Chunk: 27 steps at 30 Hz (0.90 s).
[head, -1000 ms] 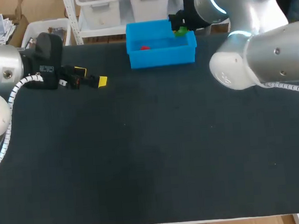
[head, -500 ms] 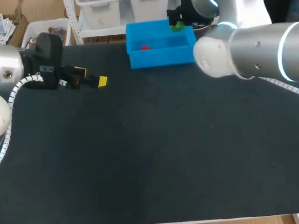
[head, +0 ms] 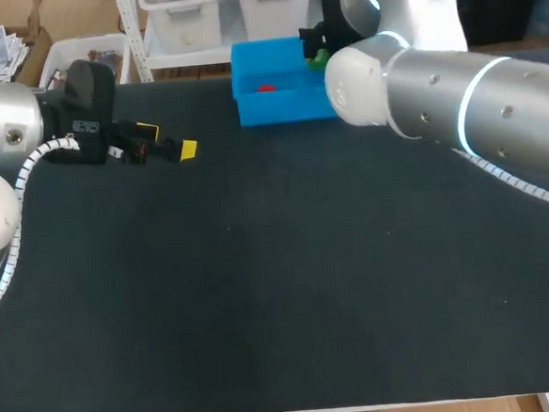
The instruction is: Use the left arm to pick the red cube and place it into the blue plastic box first, then use the right arm to grasp the green cube and put it into the same blue plastic box after the first action is fully finished.
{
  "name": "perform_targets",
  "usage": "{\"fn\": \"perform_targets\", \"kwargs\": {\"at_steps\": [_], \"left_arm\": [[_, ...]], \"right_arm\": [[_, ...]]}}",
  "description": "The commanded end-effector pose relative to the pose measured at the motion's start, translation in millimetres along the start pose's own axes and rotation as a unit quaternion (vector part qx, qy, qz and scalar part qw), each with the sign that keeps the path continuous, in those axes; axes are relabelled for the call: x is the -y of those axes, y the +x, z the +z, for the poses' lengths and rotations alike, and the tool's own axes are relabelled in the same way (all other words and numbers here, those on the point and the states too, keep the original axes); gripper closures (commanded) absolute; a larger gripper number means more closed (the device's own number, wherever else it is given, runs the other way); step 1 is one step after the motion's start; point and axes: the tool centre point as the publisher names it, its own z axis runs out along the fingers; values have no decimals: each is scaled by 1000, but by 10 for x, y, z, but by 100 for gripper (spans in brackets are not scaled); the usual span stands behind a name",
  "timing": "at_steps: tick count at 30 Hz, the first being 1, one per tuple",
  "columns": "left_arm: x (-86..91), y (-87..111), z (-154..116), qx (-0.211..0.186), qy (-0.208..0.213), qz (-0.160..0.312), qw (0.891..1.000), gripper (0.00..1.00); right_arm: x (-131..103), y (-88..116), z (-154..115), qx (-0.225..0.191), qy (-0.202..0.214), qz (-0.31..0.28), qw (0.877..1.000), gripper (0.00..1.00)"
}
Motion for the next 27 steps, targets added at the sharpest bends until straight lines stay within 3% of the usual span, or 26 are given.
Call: {"fn": "perform_targets", "kwargs": {"at_steps": [1,10,12,13,14,15,27], "left_arm": [[-17,30,-7,7,4,2,1000,0],[-17,30,-7,7,4,2,1000,0],[-17,30,-7,7,4,2,1000,0],[-17,30,-7,7,4,2,1000,0],[-17,30,-7,7,4,2,1000,0],[-17,30,-7,7,4,2,1000,0],[-17,30,-7,7,4,2,1000,0]], "right_arm": [[14,-58,192,-19,0,1,1000,100],[45,7,216,-42,6,0,999,100],[39,9,201,-44,11,-4,999,57],[38,8,188,-44,12,-4,999,15],[38,7,173,-45,15,-7,999,15],[33,7,147,-45,17,-9,999,0],[-58,126,-323,-65,20,-28,997,0]]}}
